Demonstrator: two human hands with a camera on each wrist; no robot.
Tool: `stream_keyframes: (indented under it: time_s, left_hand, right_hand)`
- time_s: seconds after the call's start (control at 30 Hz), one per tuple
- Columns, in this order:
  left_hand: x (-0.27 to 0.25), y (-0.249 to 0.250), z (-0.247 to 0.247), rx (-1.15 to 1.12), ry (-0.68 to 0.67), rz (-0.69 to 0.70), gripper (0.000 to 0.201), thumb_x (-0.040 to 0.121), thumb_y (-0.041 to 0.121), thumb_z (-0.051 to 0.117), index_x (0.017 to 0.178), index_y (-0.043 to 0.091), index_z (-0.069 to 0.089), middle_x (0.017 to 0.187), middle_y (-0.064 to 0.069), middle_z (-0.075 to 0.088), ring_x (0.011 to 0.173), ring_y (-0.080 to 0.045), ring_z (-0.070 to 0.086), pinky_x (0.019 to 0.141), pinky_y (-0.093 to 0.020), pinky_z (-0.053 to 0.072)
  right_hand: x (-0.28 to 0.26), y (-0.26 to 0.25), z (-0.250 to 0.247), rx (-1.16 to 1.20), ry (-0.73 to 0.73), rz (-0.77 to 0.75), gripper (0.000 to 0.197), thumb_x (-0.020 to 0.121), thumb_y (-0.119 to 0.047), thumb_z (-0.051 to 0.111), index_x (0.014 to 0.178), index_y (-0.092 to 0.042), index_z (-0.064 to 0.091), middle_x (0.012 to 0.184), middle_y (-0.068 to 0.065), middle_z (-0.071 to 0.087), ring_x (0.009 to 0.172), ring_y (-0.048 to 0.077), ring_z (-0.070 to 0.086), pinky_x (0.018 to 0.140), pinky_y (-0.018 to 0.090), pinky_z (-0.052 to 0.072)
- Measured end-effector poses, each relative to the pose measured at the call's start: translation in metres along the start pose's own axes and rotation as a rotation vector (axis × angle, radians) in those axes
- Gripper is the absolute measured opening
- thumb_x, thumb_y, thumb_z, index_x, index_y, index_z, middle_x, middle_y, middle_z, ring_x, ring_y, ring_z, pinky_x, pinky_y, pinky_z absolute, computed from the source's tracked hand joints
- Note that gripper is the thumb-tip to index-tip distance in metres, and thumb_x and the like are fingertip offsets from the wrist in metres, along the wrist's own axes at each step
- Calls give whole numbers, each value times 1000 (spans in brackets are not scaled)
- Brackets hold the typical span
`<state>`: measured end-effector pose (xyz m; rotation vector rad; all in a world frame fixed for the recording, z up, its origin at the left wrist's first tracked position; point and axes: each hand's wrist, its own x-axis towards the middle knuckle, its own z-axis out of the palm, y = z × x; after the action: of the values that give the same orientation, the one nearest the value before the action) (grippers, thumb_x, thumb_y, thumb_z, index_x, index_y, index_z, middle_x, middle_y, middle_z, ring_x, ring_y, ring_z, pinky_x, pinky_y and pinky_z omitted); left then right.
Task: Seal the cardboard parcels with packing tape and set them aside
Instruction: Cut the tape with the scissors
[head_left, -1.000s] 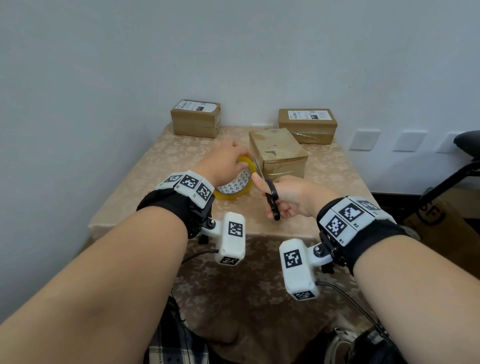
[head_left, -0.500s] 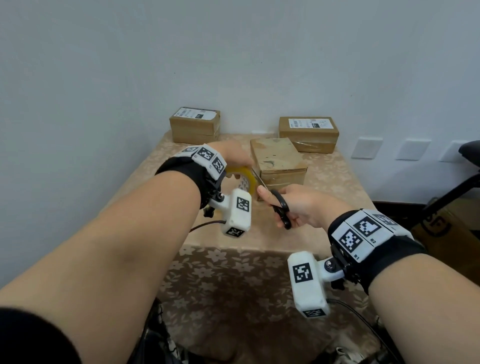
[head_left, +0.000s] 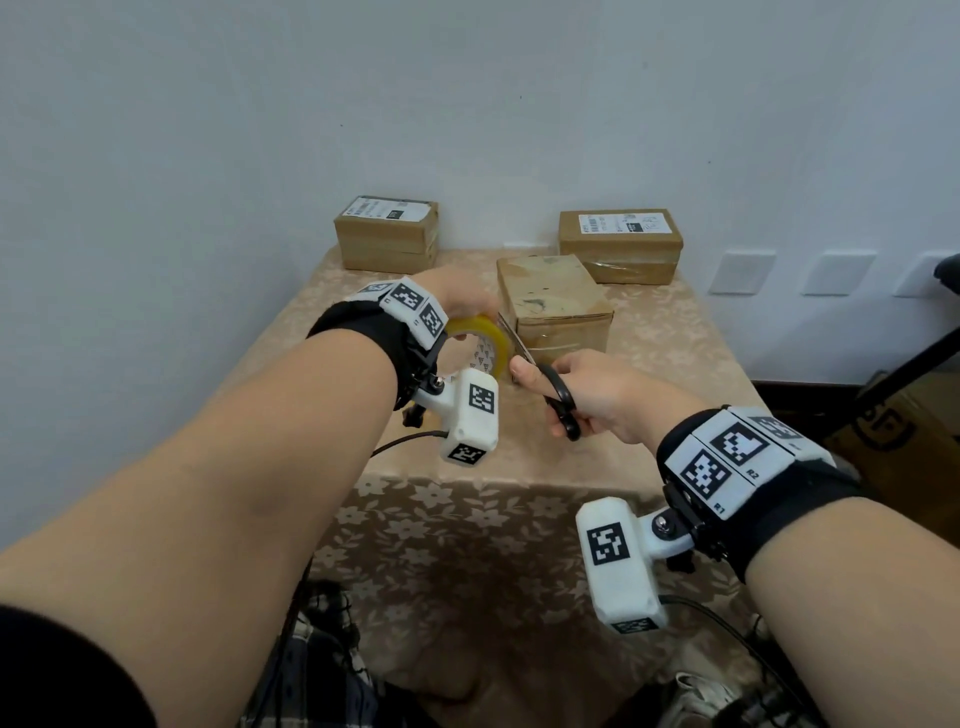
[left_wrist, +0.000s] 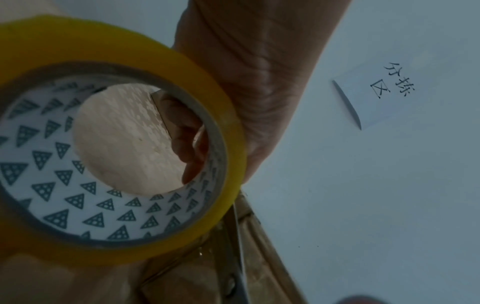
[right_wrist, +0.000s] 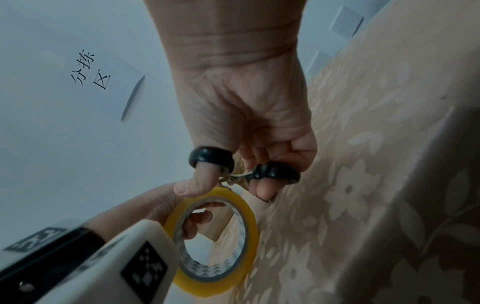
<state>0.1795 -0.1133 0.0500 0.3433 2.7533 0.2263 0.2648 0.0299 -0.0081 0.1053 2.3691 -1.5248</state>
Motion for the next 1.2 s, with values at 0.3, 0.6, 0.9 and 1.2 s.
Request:
stream_keyframes:
  time_s: [0.3, 0.6, 0.9, 1.2]
  left_hand:
    - [0, 9, -1, 88, 60, -70, 45, 95, 36, 51, 130, 8, 54, 134, -11, 51, 120, -28, 49, 95, -34, 38]
    - [7, 11, 6, 8, 93, -100, 41, 86, 34, 63, 118, 8, 62, 113, -11, 61, 102, -27, 57, 77, -30, 42]
    - [5, 6, 6, -81, 150, -85, 26, 84, 34, 66, 96, 12, 58, 86, -3, 51, 82, -20, 49, 63, -28, 37]
    - [-16, -18, 14, -455, 252, 5, 7, 84, 22, 65, 84, 15, 65, 76, -5, 54, 72, -19, 49, 63, -25, 40]
  right_hand:
    - [-2, 3, -3, -18, 10, -2, 57, 81, -59, 61, 99, -5, 57, 65, 8, 55, 46, 15, 51, 54, 26, 40]
    - [0, 7, -14, -30, -23, 4, 57, 79, -60, 63, 100, -7, 65, 57, 6, 50, 44, 15, 46, 51, 24, 35]
    - [3, 6, -20, -102, -1, -4, 51, 77, -59, 65, 81, -9, 59, 55, 7, 51, 44, 15, 45, 53, 25, 36]
    - [11, 11, -15, -491, -50, 113, 58, 73, -63, 70, 77, -6, 59, 58, 6, 57, 49, 18, 53, 54, 27, 49]
